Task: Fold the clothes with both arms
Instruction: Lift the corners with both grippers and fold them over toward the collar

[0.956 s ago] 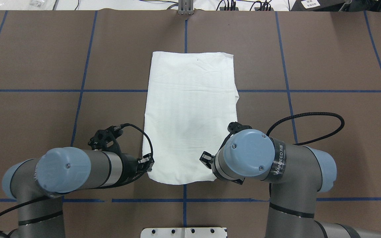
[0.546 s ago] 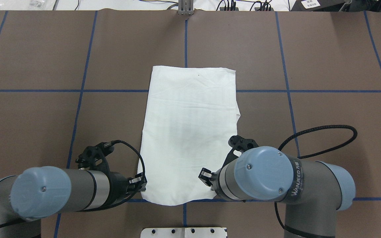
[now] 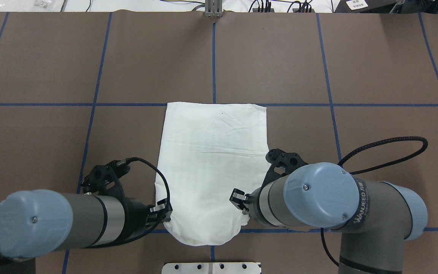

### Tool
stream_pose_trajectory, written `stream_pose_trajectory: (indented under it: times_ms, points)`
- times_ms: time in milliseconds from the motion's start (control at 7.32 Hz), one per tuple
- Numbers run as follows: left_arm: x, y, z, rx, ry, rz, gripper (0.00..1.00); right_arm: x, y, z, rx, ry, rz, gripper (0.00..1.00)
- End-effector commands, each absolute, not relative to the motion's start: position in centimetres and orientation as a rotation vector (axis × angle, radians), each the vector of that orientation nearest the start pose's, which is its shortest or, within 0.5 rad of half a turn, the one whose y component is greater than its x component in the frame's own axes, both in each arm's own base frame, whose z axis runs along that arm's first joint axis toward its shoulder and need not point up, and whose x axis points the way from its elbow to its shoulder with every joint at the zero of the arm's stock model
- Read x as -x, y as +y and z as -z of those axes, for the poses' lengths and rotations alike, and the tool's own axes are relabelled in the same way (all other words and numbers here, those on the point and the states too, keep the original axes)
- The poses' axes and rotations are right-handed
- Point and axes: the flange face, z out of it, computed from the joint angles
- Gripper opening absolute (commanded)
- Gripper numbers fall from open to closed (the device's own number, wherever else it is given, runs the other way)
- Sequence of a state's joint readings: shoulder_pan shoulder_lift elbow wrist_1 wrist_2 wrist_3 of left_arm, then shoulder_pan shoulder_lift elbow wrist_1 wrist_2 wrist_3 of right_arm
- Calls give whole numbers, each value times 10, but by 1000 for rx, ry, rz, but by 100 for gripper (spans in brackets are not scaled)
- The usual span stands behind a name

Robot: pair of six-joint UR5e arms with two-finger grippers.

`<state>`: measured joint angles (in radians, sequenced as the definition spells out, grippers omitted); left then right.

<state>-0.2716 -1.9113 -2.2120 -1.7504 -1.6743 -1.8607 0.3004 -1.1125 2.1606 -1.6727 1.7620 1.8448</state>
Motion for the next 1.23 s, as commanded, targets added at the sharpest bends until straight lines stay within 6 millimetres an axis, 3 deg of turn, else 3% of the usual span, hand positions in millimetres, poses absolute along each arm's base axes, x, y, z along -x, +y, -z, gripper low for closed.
stream_pose_trajectory:
  times_ms: [0,137,273,410,546,683,820,956,1093]
  points:
    - [-429,-335,-173,-13,1181,546,0,458,-340,-202,102,-955,-554,0]
    - [-432,-372,-180,-29,1179,565,0,461,-378,-207,70,-951,-596,0]
    - [-449,-407,-204,-44,1190,592,0,473,-414,-207,41,-928,-597,0]
    - [-467,-434,-236,-61,1200,609,0,498,-442,-218,47,-881,-612,0]
    - [-483,-460,-253,-73,1200,626,0,507,-465,-226,36,-891,-630,0]
    - [-494,-475,-254,-79,1201,636,0,511,-480,-229,33,-899,-638,0]
    - [-493,-484,-251,-85,1201,646,0,528,-504,-223,37,-879,-655,0]
    - [-491,-489,-253,-92,1196,649,0,531,-522,-229,50,-874,-669,0]
    - [-492,-492,-258,-100,1192,643,0,532,-527,-233,60,-876,-667,0]
